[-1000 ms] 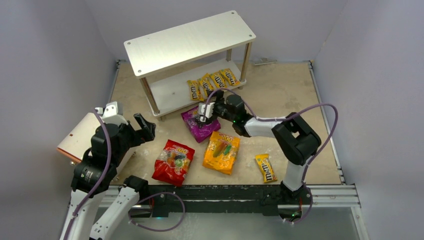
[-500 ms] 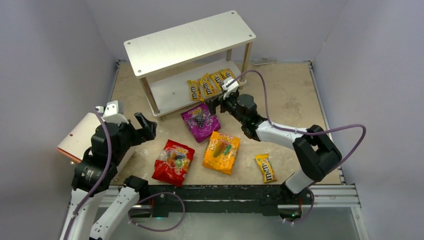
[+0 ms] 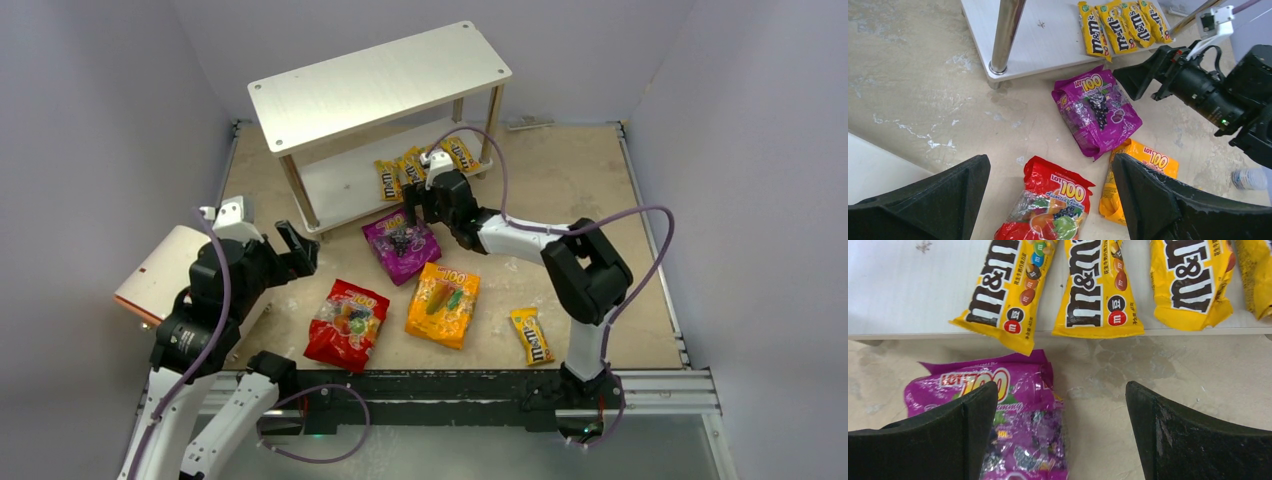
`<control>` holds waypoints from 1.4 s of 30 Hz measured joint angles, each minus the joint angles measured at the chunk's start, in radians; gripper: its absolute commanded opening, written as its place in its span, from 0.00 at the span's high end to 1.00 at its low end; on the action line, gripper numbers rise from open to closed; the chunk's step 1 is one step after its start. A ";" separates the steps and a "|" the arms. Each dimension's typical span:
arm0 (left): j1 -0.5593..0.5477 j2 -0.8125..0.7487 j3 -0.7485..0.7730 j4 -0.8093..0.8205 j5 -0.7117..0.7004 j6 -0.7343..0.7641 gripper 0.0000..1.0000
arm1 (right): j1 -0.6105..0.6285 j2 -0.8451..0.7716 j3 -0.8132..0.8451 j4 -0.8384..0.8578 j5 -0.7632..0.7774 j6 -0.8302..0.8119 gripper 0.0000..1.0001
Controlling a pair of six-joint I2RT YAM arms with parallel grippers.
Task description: Place and organize the candy bags onto the shelf
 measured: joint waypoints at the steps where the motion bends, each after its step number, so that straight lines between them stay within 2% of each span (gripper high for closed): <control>1: 0.000 0.000 0.000 0.001 0.000 0.000 0.00 | 0.002 0.018 0.014 -0.008 0.010 0.000 0.01; 15: 0.000 0.006 -0.003 0.004 0.007 0.000 0.00 | 0.019 0.143 0.126 -0.032 0.115 -0.015 0.01; 42: 0.000 0.007 -0.015 0.010 0.021 0.000 0.00 | 0.019 0.187 0.191 -0.036 0.200 -0.098 0.01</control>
